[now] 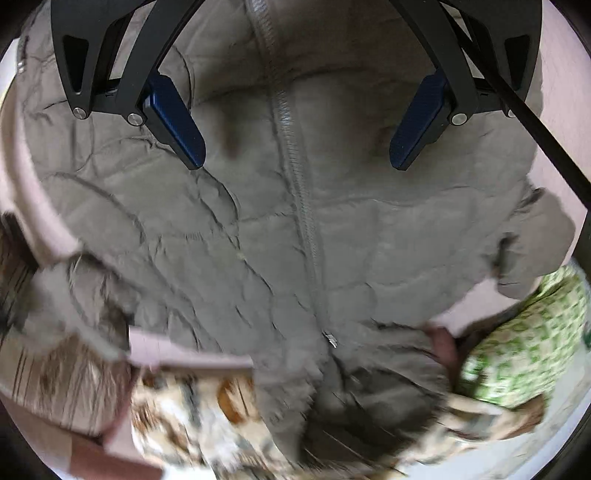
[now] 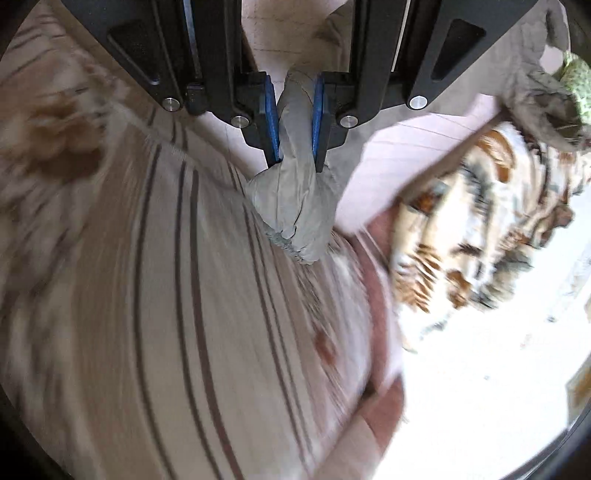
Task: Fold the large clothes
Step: 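Lift the sleeve with the right tool and carry it across the jacket body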
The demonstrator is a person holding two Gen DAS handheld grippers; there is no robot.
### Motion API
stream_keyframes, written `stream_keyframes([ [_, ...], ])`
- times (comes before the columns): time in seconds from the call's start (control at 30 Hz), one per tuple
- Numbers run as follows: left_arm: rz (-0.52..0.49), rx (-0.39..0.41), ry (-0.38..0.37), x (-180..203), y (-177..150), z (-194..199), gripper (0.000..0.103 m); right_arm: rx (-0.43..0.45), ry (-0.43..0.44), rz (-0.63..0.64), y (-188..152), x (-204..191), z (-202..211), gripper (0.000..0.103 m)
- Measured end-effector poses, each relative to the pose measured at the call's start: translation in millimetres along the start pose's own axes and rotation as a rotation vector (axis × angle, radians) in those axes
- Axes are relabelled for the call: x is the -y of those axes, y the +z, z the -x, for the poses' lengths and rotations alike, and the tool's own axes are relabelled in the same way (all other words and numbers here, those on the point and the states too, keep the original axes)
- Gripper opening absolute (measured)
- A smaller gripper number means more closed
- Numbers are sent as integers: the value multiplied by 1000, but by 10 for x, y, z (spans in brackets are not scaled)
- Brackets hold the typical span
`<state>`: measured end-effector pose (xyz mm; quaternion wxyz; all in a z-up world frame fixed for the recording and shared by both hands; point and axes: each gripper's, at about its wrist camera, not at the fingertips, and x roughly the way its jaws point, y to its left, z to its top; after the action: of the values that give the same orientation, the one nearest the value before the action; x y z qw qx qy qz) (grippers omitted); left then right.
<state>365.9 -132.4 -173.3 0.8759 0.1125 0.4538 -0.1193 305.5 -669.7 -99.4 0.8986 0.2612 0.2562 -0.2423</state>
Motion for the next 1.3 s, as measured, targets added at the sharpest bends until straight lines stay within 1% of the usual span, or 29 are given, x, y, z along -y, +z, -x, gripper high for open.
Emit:
stream_keyframes([
  [0.07, -17, -48, 4, 86, -23, -144, 100, 30, 26, 15, 142, -83, 256, 17],
  [0.13, -23, -62, 11, 116, -56, -185, 100, 57, 45, 37, 260, -168, 489, 17],
  [0.27, -20, -45, 6, 141, -20, -157, 100, 72, 72, 73, 384, -264, 780, 17],
  [0.43, -45, -27, 40, 205, -35, -169, 100, 68, 120, 85, 387, -355, 993, 17],
  [0.67, -12, 71, 27, 41, 24, 93, 100, 83, 180, 123, 333, -726, 1252, 17],
  [0.77, 20, 87, 8, -66, 50, 167, 100, 91, 199, 144, 282, -920, 1355, 17],
  [1.0, 65, 127, 6, -249, 49, 336, 100, 89, 257, 188, 165, -1426, 1539, 17],
  [1.3, 112, 166, 1, -506, 25, 485, 100, 54, 341, 260, -114, -2095, 1703, 17],
])
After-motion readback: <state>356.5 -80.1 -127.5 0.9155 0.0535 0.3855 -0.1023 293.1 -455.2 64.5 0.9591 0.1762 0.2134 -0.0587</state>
